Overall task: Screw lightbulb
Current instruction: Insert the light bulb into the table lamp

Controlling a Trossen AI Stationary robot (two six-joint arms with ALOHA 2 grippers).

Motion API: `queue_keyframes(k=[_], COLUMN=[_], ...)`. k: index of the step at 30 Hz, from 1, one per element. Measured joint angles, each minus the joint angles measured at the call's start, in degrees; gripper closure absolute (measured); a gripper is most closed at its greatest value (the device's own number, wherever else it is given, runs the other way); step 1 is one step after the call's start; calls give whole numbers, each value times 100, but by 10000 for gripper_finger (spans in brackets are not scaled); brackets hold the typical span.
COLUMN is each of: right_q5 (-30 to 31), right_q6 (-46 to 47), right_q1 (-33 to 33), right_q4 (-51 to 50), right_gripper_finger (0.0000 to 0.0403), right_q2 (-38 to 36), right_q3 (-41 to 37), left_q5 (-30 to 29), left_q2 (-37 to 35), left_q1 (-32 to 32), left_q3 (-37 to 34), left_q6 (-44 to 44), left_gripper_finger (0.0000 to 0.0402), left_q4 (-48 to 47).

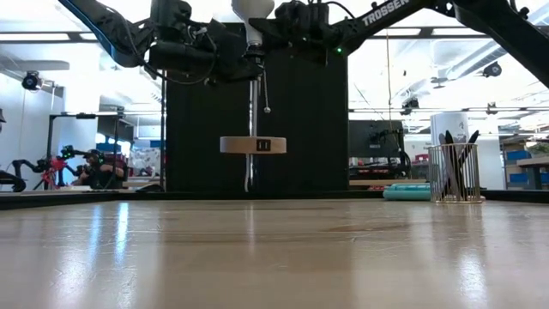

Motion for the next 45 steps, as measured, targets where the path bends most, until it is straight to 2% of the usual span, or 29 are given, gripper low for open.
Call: queue_keyframes(k=[14,24,29,35,45], right_q5=[1139,2358,2865,3400,3528], right_q6=[-513,-1000,-1236,-1487,-1402], right_q1=[-2,62,148,253,181], right_q4=[-53,-163,-172,-229,-475], right_gripper_finger=[240,242,249,246,252], right_q2=[-2,-9,-8,4,4], right_q3=[0,3,0,-9,-13], left_q5=[-1071,-1961,-2142,-2260,-2181], left_q2=[-13,-11,-11,212,378], left_q1=[2,22,47,108,163], left_q3=[-2,-2,1,353,396], left_q6=[305,634,800,970,831], left_gripper_finger=[262,262,262,262,261], left_q4=[154,320,332,-90,74])
